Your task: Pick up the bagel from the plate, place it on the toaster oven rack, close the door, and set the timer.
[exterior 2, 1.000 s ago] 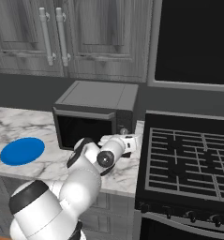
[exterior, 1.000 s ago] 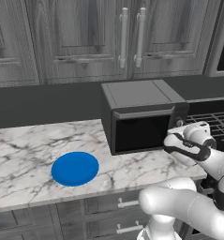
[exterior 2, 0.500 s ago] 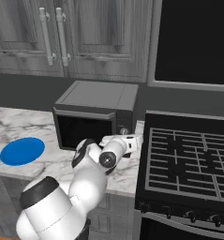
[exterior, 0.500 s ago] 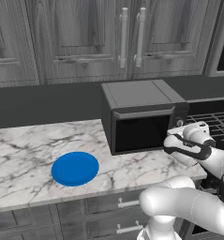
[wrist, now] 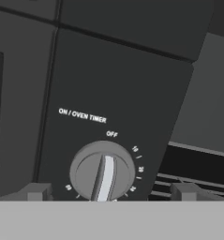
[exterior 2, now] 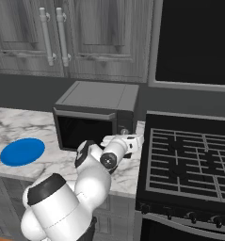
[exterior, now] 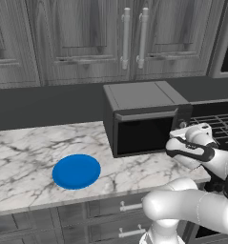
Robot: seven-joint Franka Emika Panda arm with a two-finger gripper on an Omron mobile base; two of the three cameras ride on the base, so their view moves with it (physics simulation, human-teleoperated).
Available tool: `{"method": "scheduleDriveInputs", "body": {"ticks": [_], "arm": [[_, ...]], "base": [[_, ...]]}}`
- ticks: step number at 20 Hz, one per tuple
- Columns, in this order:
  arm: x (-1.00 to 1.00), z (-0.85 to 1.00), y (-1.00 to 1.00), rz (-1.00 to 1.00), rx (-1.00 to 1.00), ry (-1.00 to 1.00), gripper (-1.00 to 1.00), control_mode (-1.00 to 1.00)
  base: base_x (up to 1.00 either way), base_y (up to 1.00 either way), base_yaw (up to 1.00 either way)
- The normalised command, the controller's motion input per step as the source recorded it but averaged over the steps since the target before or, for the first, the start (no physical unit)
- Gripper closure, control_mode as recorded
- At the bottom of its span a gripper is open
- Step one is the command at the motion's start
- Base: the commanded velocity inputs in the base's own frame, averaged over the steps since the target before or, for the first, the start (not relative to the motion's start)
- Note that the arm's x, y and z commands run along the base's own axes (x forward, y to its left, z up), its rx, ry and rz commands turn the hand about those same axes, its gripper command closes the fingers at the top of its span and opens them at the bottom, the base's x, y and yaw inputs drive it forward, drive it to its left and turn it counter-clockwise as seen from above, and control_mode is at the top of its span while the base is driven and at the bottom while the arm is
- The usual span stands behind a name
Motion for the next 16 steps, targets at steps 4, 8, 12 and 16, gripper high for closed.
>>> {"method": "scheduleDriveInputs", "body": {"ticks": [4,8,12,16], "arm": [[0.07,0.0,0.0,0.0,0.0,-0.03,-1.0,-1.0],[0.1,0.0,-0.01,0.0,0.0,-0.01,-1.0,-1.0],[0.13,0.0,-0.09,0.0,0.0,0.0,-1.0,-1.0],[0.11,0.04,-0.16,0.0,0.0,0.0,-1.0,-1.0]], "base": [[0.0,0.0,0.0],[0.0,0.0,0.0],[0.0,0.0,0.0],[0.0,0.0,0.0]]}}
